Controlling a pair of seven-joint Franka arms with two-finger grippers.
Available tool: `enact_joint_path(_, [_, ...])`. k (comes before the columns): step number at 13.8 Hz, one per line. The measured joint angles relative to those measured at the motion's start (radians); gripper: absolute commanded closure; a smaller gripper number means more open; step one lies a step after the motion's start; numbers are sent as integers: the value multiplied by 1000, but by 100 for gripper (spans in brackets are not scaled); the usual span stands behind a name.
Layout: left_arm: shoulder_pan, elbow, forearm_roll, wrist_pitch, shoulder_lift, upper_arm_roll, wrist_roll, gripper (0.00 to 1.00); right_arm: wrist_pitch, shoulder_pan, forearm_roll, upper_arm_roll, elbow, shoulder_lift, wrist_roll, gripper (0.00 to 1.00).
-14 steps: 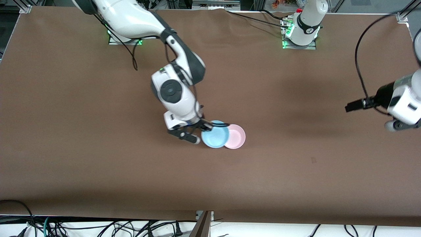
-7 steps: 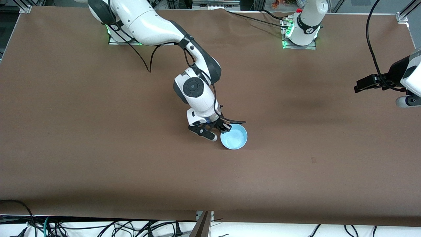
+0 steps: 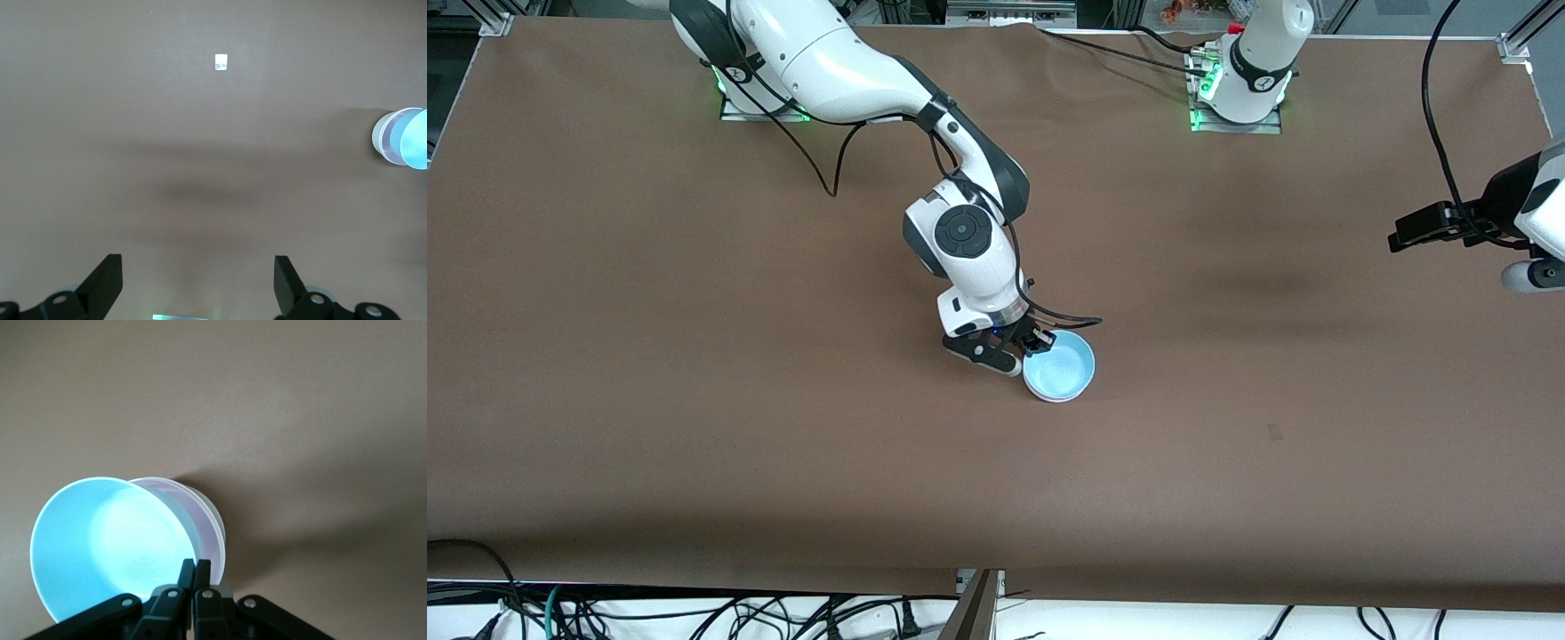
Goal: Stack pink and blue bowls on white bowl
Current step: 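Lower the blue bowl into the pink bowl and open the right gripper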
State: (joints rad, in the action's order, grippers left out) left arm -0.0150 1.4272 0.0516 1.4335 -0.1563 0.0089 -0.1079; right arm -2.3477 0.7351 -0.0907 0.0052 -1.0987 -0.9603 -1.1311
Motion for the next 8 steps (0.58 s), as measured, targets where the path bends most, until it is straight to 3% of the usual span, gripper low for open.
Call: enact_joint_path(8, [-10,-7,0,1,-13,4,0,0,0,1,2,-4,0,-19,0,98])
